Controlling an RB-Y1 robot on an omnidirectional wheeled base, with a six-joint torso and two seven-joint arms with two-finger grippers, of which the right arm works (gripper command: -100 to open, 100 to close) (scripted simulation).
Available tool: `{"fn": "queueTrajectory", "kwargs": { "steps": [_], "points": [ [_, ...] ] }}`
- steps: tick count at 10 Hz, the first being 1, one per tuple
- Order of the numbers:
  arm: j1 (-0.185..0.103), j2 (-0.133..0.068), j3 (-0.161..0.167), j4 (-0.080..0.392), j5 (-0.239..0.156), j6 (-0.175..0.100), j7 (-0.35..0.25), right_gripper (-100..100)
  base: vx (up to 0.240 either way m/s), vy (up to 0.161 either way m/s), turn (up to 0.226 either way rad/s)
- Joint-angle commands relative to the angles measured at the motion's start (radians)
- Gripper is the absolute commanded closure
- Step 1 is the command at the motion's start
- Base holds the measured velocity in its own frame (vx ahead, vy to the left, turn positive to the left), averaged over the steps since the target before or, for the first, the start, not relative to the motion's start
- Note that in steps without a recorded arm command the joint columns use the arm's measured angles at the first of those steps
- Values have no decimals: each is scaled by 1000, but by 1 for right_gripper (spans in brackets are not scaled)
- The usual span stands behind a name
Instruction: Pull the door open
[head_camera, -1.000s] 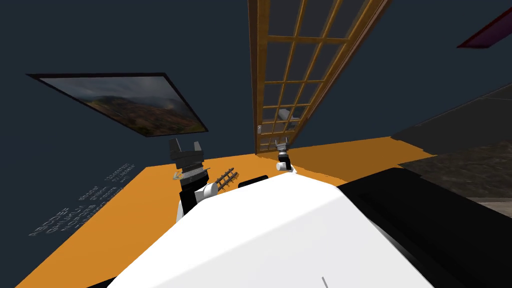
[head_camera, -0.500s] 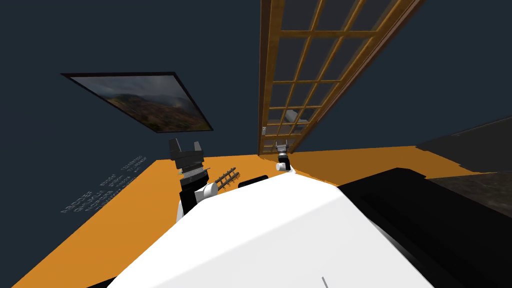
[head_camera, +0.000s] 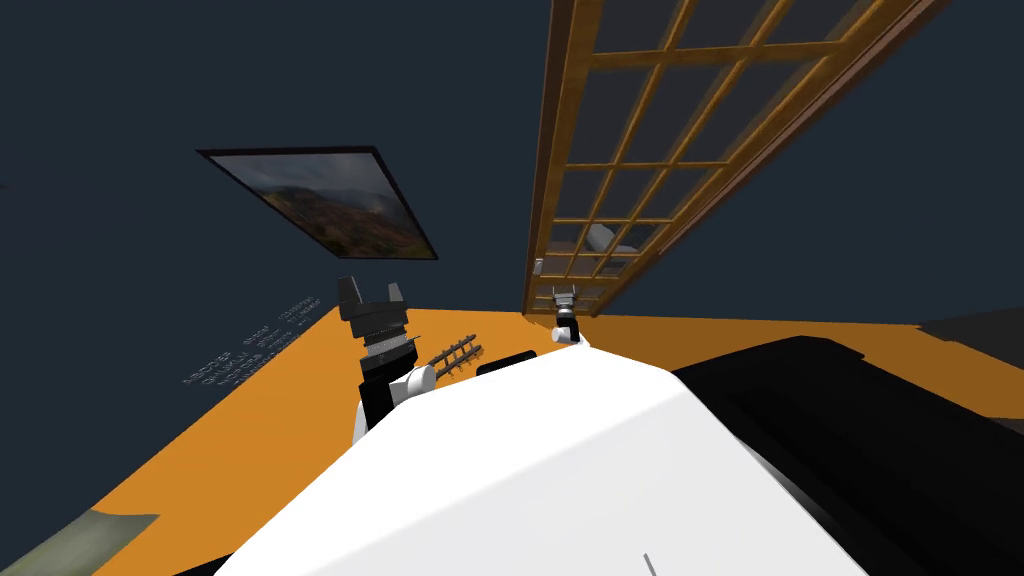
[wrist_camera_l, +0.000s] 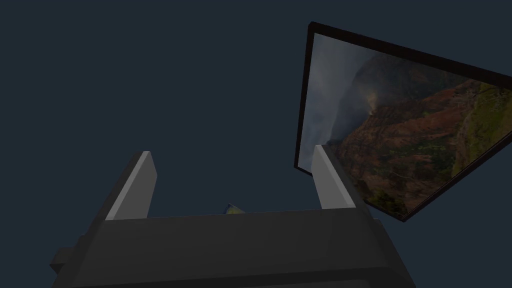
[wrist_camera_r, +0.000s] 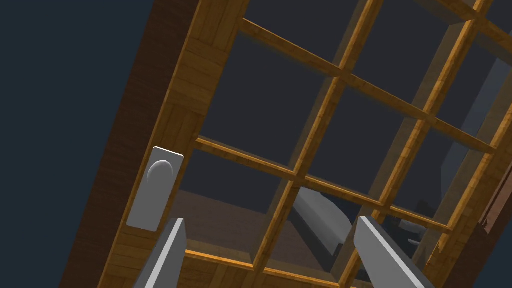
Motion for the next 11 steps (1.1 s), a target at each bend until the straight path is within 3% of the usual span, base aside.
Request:
{"fn": "queueTrajectory", "kwargs": {
  "steps": [1,5,6,11],
  "points": [
    [-17,4,-4,50,-16,-13,-38,-100,93,-39,162],
    [-51,7,-16,156,-53,-36,-122,-100,87,-52,163],
    [-51,7,-16,156,-53,-36,-122,-100,52,-36,59],
    [-87,12,-29,268,-93,-61,-213,-100,59,-39,139]
  ]
}}
